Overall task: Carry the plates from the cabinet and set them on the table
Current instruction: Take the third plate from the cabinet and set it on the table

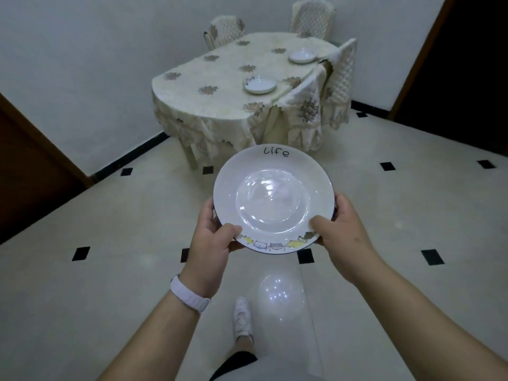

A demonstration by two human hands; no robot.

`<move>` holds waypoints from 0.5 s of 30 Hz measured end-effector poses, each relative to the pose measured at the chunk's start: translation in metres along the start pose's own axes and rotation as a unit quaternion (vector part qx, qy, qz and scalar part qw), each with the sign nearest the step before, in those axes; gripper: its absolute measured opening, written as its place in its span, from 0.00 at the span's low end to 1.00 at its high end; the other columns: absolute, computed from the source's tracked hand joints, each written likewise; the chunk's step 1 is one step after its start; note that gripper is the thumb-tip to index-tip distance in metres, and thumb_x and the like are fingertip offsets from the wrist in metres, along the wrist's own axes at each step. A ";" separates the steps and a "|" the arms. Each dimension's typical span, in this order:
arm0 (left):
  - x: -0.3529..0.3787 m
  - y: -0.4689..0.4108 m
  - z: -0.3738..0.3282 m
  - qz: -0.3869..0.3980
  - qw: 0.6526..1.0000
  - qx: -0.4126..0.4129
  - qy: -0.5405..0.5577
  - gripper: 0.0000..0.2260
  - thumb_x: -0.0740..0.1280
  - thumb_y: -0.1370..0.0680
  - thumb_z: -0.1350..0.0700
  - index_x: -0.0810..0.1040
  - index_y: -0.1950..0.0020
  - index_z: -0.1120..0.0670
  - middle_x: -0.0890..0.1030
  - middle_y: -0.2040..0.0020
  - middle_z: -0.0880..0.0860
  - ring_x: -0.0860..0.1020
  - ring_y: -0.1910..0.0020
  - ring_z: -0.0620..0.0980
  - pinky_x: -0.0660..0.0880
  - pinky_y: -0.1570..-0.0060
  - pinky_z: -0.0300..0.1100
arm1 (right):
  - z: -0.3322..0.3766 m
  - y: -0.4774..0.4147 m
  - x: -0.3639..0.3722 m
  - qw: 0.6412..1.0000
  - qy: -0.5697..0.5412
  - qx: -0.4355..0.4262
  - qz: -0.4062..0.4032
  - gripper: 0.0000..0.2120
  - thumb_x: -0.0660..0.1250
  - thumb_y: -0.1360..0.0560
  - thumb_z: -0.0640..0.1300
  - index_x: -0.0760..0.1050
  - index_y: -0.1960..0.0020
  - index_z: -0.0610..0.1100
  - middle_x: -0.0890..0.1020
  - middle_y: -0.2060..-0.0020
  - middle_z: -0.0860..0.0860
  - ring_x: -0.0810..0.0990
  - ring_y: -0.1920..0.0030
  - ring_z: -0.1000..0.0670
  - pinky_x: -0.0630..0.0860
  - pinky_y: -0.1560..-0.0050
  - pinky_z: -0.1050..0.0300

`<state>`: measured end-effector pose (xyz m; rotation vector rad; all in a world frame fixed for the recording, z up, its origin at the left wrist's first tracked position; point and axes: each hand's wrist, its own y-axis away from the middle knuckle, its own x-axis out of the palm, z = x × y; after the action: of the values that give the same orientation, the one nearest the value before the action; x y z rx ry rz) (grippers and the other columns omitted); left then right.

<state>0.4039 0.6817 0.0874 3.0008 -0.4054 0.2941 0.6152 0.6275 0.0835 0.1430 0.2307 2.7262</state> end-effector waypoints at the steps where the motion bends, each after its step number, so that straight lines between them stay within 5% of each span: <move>1: 0.003 -0.014 0.003 0.011 1.000 -0.005 0.005 0.24 0.63 0.32 0.65 0.77 0.42 0.43 0.83 0.50 0.48 0.82 0.56 0.49 0.80 0.60 0.46 | 0.000 -0.011 -0.002 1.000 0.004 0.001 -0.011 0.24 0.63 0.38 0.39 0.75 0.47 0.60 0.84 0.53 0.55 0.84 0.52 0.48 0.84 0.58 0.49; 9: -0.007 -0.162 0.008 0.063 0.997 -0.039 0.024 0.27 0.63 0.32 0.65 0.74 0.35 0.46 0.83 0.48 0.48 0.81 0.55 0.49 0.79 0.59 0.46 | 0.011 -0.129 0.025 0.997 0.026 0.019 -0.076 0.24 0.63 0.37 0.40 0.74 0.44 0.57 0.83 0.48 0.51 0.83 0.48 0.44 0.83 0.53 0.41; 15: -0.046 -0.270 -0.014 0.066 0.996 -0.037 0.039 0.28 0.63 0.32 0.65 0.74 0.35 0.45 0.82 0.46 0.50 0.82 0.52 0.50 0.79 0.59 0.45 | 0.041 -0.227 0.079 0.995 0.051 0.004 -0.085 0.23 0.64 0.38 0.42 0.73 0.45 0.60 0.83 0.52 0.55 0.83 0.51 0.47 0.84 0.56 0.47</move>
<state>0.4314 0.9536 0.0722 2.8855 -0.5953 0.3961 0.6345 0.8708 0.0881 -0.0134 0.2700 2.5653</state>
